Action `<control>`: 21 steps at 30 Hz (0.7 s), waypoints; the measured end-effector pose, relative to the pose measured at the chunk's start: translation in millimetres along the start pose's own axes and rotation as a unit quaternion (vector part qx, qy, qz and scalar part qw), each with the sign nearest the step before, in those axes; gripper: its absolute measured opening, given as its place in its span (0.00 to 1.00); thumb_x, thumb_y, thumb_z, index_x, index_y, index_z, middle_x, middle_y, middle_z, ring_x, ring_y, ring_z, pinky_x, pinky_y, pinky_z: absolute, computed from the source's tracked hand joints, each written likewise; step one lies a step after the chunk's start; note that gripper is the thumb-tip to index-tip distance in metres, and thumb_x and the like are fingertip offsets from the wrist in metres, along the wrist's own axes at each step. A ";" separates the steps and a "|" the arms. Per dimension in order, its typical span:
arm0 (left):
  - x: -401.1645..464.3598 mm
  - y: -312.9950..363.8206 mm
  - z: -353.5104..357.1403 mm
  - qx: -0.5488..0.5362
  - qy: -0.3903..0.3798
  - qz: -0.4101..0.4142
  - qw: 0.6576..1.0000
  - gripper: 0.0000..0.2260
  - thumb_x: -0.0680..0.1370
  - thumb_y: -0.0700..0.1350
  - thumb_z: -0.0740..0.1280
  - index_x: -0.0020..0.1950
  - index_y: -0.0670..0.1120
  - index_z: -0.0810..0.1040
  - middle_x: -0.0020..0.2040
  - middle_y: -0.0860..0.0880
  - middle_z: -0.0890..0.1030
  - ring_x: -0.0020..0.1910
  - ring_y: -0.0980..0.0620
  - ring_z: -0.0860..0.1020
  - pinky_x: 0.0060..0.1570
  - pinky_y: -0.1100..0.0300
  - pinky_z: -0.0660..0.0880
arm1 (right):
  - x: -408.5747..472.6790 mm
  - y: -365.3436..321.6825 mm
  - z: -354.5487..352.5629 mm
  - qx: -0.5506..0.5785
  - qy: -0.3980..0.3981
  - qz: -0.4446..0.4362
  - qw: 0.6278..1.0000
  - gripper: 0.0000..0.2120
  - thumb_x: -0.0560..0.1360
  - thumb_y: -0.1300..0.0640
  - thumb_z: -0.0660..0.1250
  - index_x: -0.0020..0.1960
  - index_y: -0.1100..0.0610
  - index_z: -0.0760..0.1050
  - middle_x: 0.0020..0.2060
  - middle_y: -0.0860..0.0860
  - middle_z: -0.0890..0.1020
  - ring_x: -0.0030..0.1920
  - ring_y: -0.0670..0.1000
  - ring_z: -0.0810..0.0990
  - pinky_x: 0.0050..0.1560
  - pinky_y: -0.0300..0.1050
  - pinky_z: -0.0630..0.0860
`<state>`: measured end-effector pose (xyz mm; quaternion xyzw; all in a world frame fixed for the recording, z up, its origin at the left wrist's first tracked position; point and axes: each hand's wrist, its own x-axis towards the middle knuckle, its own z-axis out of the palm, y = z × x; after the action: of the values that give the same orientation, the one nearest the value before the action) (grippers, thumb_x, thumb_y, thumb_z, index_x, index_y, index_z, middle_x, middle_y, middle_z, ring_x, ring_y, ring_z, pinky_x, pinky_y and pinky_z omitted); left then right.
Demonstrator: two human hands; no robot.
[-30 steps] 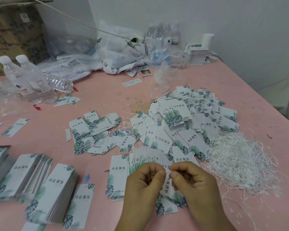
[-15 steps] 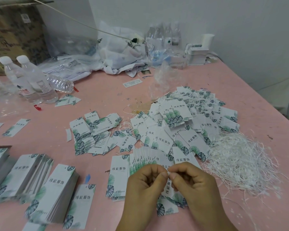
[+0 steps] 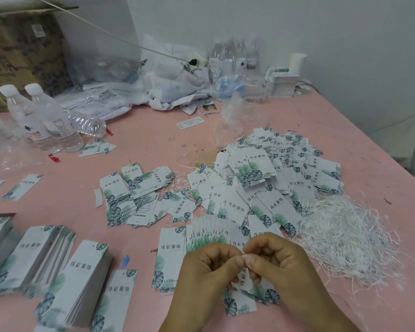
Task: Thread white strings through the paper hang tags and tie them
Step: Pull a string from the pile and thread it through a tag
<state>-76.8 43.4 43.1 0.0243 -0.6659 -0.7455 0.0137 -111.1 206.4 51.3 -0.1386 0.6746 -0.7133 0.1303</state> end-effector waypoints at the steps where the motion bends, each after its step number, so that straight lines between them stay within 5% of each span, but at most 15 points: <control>1: 0.1 1.0 -0.3 0.001 -0.003 0.002 1.000 0.03 0.67 0.47 0.76 0.37 0.48 0.85 0.28 0.49 0.79 0.28 0.55 0.76 0.28 0.65 0.72 | 0.8 0.6 -0.6 0.017 -0.008 0.005 1.000 0.07 0.70 0.62 0.72 0.46 0.53 0.82 0.34 0.55 0.82 0.31 0.51 0.79 0.34 0.41 0.77; 7: 1.2 2.4 -3.6 -0.004 -0.012 0.022 1.000 0.10 0.66 0.55 0.74 0.37 0.49 0.83 0.27 0.49 0.77 0.26 0.54 0.71 0.28 0.64 0.68 | 1.9 1.7 -2.8 0.030 -0.008 0.006 0.999 0.13 0.67 0.53 0.74 0.50 0.50 0.80 0.41 0.53 0.82 0.40 0.51 0.81 0.43 0.42 0.78; 10: 2.0 1.9 -4.8 -0.077 -0.033 0.027 0.996 0.11 0.68 0.53 0.75 0.38 0.46 0.81 0.32 0.44 0.77 0.25 0.52 0.69 0.27 0.65 0.68 | -1.8 3.5 -3.4 -0.138 0.013 -0.012 0.990 0.18 0.69 0.47 0.68 0.58 0.41 0.76 0.54 0.44 0.82 0.55 0.44 0.80 0.53 0.39 0.76; 13: 2.9 2.2 -5.5 -0.199 -0.070 0.027 0.977 0.10 0.69 0.49 0.77 0.40 0.45 0.81 0.40 0.44 0.79 0.25 0.54 0.69 0.26 0.65 0.68 | -3.5 5.2 3.3 -0.270 -0.060 -0.033 0.961 0.23 0.71 0.47 0.66 0.64 0.33 0.68 0.60 0.35 0.76 0.62 0.38 0.75 0.57 0.33 0.73; 16: 4.9 5.2 -8.6 -0.312 -0.064 0.010 0.948 0.13 0.65 0.49 0.82 0.39 0.45 0.81 0.41 0.44 0.80 0.27 0.55 0.72 0.25 0.65 0.70 | -2.4 8.1 6.9 -0.267 -0.109 -0.027 0.957 0.27 0.71 0.47 0.69 0.65 0.29 0.66 0.59 0.35 0.76 0.60 0.38 0.76 0.57 0.30 0.72; 21: 9.8 12.6 -19.7 -0.424 -0.010 0.008 0.906 0.14 0.62 0.46 0.84 0.39 0.46 0.81 0.38 0.47 0.79 0.29 0.55 0.73 0.28 0.63 0.73 | 0.5 8.1 3.1 -0.153 -0.117 0.074 0.979 0.20 0.66 0.49 0.73 0.56 0.36 0.78 0.43 0.41 0.82 0.43 0.41 0.79 0.50 0.38 0.77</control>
<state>-85.6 21.9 53.2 0.0030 -0.2873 -0.9576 0.0219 -110.4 203.0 43.3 -0.1889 0.7641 -0.5692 0.2378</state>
